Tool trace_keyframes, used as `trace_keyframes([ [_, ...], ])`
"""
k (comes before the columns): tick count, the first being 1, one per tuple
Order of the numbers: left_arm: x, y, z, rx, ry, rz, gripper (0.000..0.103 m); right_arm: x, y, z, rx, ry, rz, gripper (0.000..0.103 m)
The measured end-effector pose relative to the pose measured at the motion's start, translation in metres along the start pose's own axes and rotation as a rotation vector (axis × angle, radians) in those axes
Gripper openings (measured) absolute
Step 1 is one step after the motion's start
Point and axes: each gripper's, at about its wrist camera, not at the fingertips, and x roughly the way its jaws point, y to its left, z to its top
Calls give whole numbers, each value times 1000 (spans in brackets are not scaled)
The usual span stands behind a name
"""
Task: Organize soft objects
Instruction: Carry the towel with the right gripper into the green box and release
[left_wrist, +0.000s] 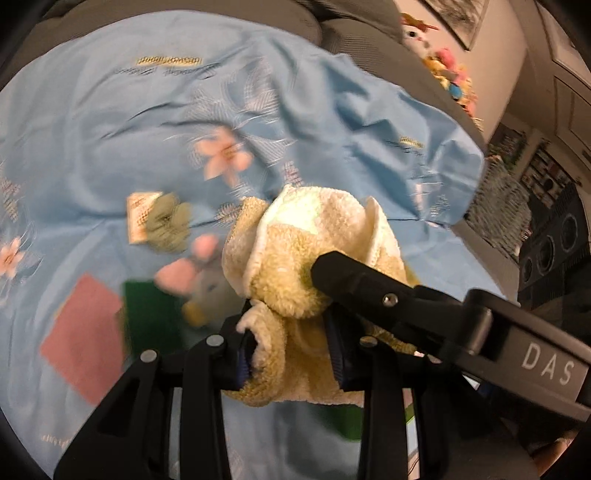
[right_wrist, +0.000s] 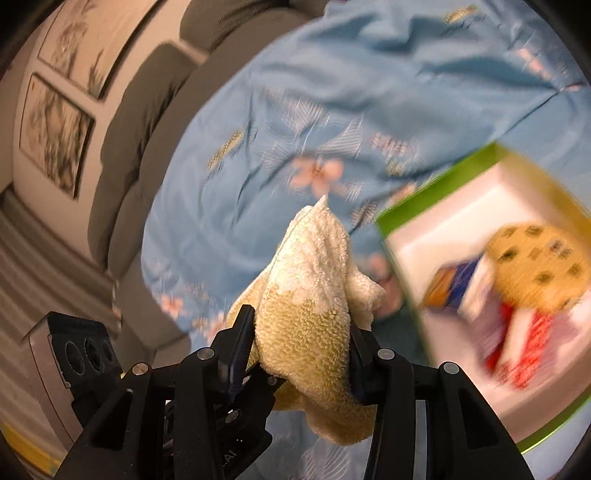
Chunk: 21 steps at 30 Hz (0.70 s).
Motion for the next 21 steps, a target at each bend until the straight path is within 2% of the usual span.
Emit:
trace_keyframes([
  [4,22,-27,20,44,-15,-50,30,-22,-14,26,-9,-115,-41,47],
  [9,67,-47,27,92,32,-87,30,-21,-58,48,65,-166,-69,47],
  [11,94,-49,26,86,71,-98,30,-15,-76,53,96,-163,-91,47],
  [13,119,-50,22,68,144,-89,30,-7,-93,56,128,-156,-133,47],
  [17,149,-54,10,109,250,0,32,19,-123,55,187,-84,-301,47],
  [19,154,-55,4,142,273,27,33,32,-130,52,189,-54,-410,48],
  [21,152,-54,-1,149,271,41,33,39,-135,51,208,-31,-447,48],
])
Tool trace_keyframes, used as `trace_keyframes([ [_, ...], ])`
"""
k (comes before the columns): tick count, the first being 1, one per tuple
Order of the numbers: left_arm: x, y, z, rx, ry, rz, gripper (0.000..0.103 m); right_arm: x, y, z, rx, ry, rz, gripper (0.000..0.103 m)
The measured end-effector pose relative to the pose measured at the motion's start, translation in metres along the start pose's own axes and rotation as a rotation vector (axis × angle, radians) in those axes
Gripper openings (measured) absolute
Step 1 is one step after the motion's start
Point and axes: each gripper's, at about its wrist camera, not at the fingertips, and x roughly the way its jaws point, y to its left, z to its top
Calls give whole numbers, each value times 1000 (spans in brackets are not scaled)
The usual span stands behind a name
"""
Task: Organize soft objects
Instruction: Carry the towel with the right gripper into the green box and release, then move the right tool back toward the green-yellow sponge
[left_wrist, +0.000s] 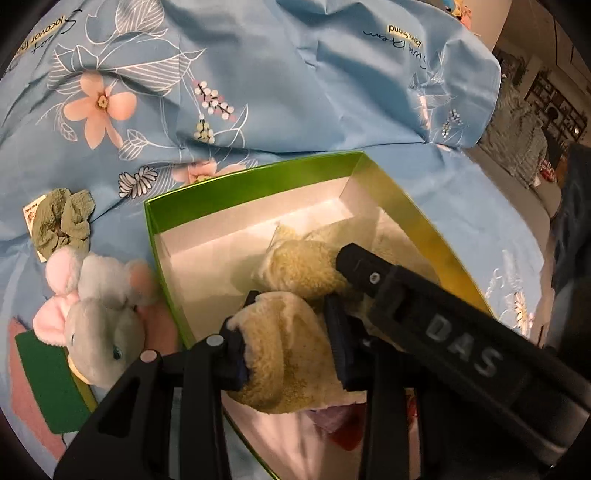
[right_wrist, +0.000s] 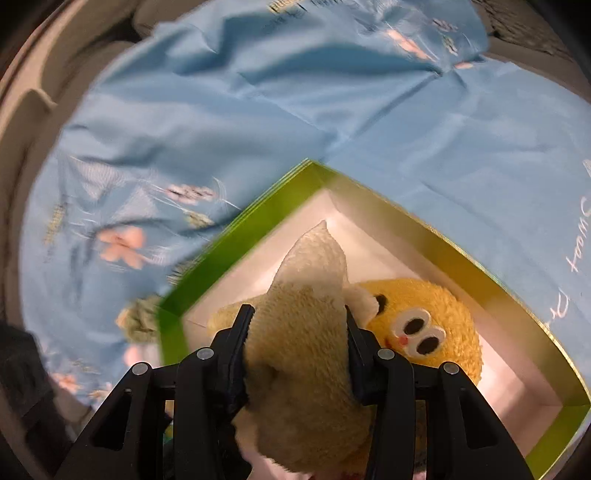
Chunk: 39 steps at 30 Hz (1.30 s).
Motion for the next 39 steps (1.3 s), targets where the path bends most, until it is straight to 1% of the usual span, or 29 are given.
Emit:
trace_keyframes([
  [1,-4,3,-2,-9,-2,3,34,0,0,-1,5,3,0,48],
  [2,-13,6,-4,-21,-4,12,37,-1,2,-1,3,-1,1,49],
  [3,-21,7,-4,-26,-14,8,39,-4,3,-2,-7,-9,-3,57],
  [4,-33,12,-7,-32,-40,-16,47,-11,8,-4,-29,-30,-18,72],
  [5,-45,17,-11,-33,-65,-18,55,-17,11,-5,-42,-54,-26,79],
  [6,-57,22,-15,-42,-95,-19,60,-23,12,-9,-52,-85,-23,88],
  [7,-66,26,-19,-53,-118,-20,69,-33,15,-13,-64,-126,-15,89],
  [8,-78,34,-24,-72,-140,-18,73,-40,17,-16,-72,-145,-7,89],
  [10,-91,48,-34,-104,-154,-14,75,-51,22,-23,-88,-181,14,89],
  [13,-111,74,-51,-159,-166,17,78,-66,32,-35,-119,-226,41,92],
  [16,-133,105,-75,-206,-182,66,78,-76,48,-48,-179,-265,73,96],
  [19,-149,137,-99,-254,-187,123,79,-80,67,-64,-229,-280,138,96],
  [21,-155,160,-114,-282,-180,165,79,-78,81,-76,-267,-264,190,96],
  [25,-163,211,-151,-388,-186,267,81,-66,110,-104,-384,-193,227,96],
  [27,-159,229,-168,-441,-164,268,81,-54,124,-119,-428,-144,249,96],
  [29,-153,243,-180,-483,-141,256,81,-39,134,-132,-440,-81,276,96],
  [32,-147,257,-188,-527,-126,258,81,-7,151,-155,-454,50,313,96],
  [33,-146,261,-190,-548,-119,262,81,2,156,-161,-465,79,311,96],
  [34,-146,263,-191,-557,-116,258,81,16,164,-170,-491,107,289,96],
  [37,-149,265,-193,-561,-118,229,81,45,176,-185,-524,141,243,96],
  [39,-153,265,-194,-567,-133,229,81,60,182,-189,-525,166,207,95],
])
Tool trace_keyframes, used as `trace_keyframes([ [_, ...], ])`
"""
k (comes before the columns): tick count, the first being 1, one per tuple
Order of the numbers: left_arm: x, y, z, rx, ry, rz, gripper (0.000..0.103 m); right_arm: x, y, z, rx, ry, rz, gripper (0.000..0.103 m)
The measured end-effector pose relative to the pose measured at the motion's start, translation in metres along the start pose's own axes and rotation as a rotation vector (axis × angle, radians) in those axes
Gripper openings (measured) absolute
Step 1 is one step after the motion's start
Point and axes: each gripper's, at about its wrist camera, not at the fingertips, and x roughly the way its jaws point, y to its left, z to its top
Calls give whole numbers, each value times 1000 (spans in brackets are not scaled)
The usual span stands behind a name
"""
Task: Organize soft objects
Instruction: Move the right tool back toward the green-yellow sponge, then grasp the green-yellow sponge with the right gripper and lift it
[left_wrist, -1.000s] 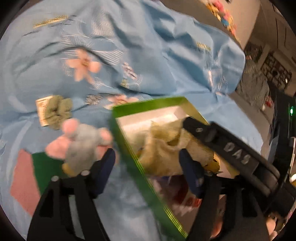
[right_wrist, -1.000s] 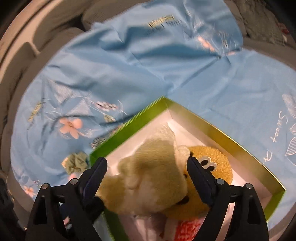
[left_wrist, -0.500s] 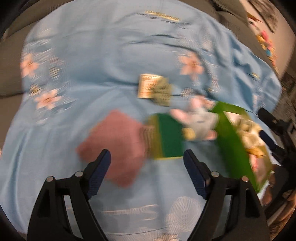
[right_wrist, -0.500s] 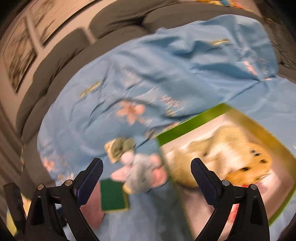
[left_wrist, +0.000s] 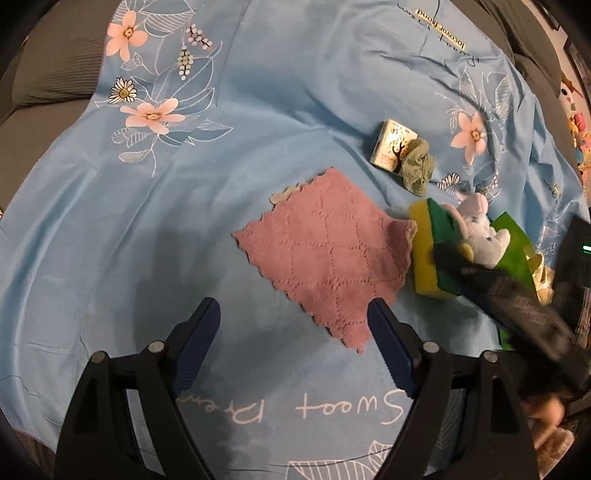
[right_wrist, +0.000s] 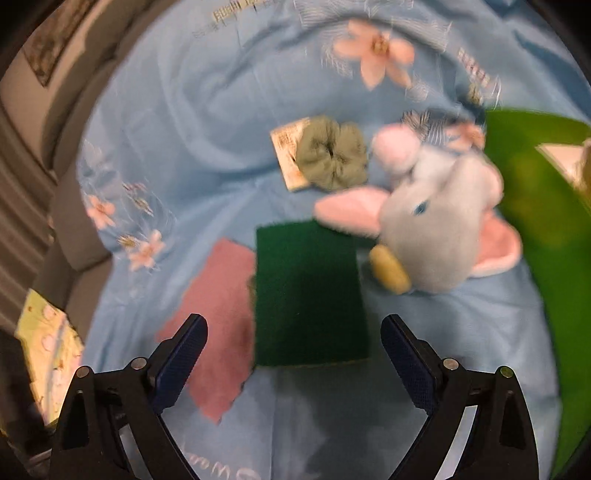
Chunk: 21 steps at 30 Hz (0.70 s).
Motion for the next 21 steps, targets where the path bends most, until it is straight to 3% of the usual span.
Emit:
trace_keyframes([
  [2,0,4,0,-7,-2,18,81,12,8,-1,-41,-5,-23,82],
  [3,1,6,0,-10,3,23,81,13,10,-2,-60,-11,-36,64],
  [8,-4,16,2,-29,-15,41,81,3,22,-9,-120,-42,-73,64],
  [14,-12,20,4,-44,-36,39,81,-59,33,-12,-152,-118,-62,65],
  [17,-11,23,6,-57,-36,45,81,-68,46,-23,-199,-59,-29,65],
  [21,-12,23,6,-62,-44,37,81,-36,58,-39,-211,103,-28,65],
])
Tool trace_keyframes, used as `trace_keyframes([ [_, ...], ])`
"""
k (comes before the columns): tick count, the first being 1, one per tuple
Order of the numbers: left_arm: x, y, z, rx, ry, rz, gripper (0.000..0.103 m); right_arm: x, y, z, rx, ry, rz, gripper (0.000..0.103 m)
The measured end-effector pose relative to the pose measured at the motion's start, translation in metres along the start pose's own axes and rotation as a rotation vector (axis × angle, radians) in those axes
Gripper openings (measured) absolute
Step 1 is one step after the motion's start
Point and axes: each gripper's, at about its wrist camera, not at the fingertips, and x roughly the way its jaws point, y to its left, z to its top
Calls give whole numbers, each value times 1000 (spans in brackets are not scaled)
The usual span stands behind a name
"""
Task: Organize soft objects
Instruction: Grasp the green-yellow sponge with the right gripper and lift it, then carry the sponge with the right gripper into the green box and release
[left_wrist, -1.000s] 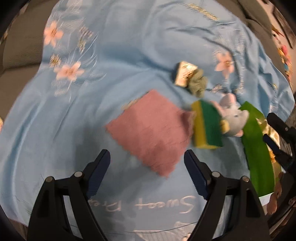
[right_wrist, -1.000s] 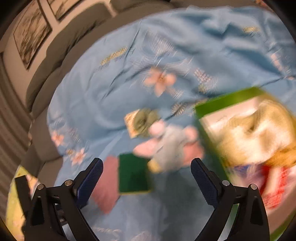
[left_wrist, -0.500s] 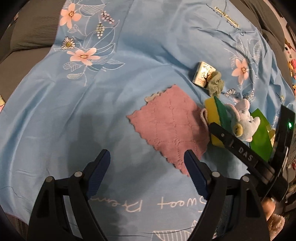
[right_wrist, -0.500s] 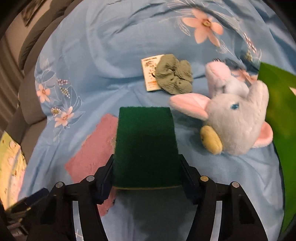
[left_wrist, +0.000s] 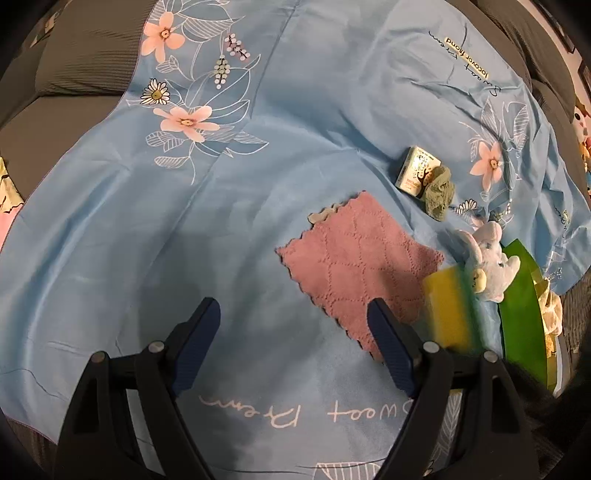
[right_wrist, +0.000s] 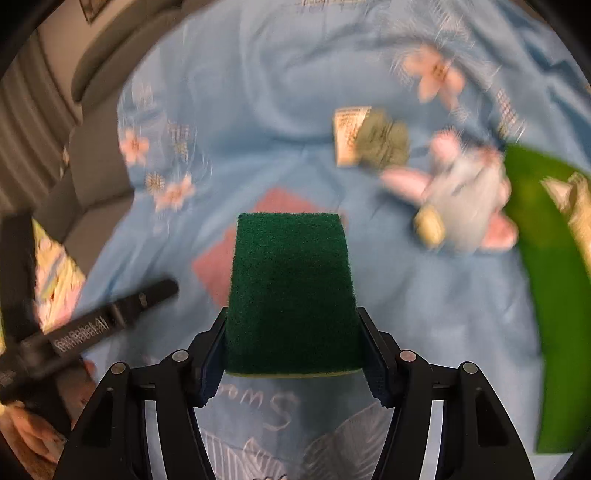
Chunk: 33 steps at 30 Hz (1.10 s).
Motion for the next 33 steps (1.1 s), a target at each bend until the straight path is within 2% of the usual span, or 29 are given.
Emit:
trace_keyframes([
  [3,0,-3,-1,12,1,-16,81,21,6,-5,-33,88,-37,70],
  [4,1,-4,-2,19,4,-20,81,23,7,-6,-42,90,-48,78],
  [6,1,-5,-1,31,4,-19,81,18,3,-3,-31,74,-54,87],
  [8,1,-3,0,16,-5,-19,80,8,-5,-1,-1,44,-26,88],
  [12,3,-7,-3,8,19,-94,78,-15,-24,7,78,-49,55,88],
  [15,9,-23,-12,44,83,-184,67,-18,-36,10,137,-65,117,87],
  [17,16,-36,-19,73,136,-242,53,-12,-43,10,182,-44,156,83],
  [19,22,-48,-27,107,178,-273,47,-4,-43,8,202,-18,177,67],
  [22,27,-64,-37,165,193,-291,42,11,-39,7,209,26,201,55],
  [25,30,-71,-42,197,175,-307,38,28,-36,4,205,82,209,53],
  [28,27,-73,-43,206,161,-318,36,30,-41,-1,226,88,205,53],
  [31,18,-84,-41,236,119,-313,34,22,-42,-2,255,70,213,53],
  [33,6,-97,-37,270,67,-317,33,6,-41,2,270,11,203,53],
])
